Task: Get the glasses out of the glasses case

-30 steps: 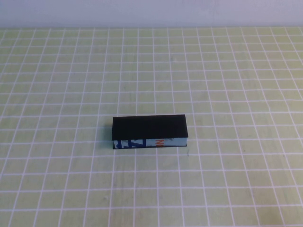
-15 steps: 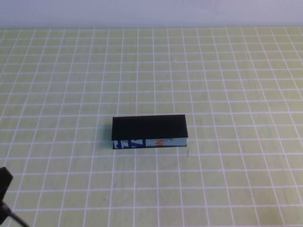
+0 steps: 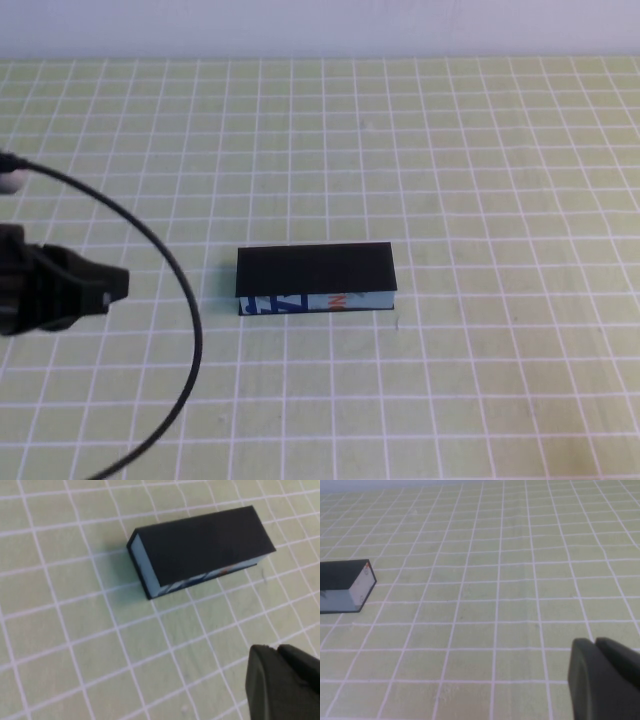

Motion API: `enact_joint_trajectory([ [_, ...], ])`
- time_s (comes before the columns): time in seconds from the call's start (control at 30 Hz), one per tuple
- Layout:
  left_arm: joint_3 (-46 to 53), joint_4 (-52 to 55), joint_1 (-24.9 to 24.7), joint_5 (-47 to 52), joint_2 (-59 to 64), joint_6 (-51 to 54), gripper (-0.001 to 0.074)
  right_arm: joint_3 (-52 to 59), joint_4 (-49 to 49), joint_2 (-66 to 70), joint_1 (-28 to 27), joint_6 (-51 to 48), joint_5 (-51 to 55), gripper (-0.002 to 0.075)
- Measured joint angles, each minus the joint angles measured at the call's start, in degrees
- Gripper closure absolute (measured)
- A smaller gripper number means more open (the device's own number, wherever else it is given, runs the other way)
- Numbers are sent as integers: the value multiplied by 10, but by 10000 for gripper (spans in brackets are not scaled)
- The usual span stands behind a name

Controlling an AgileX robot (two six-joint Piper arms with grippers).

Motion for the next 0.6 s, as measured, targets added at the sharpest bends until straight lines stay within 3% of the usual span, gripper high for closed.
enact_joint_trajectory([
  [0.3, -119, -123, 0, -1, 208, 160, 739, 0, 0, 0, 0, 0, 0, 743],
  [0.6, -206, -219, 0, -6, 382, 253, 739, 0, 0, 0, 0, 0, 0, 743],
])
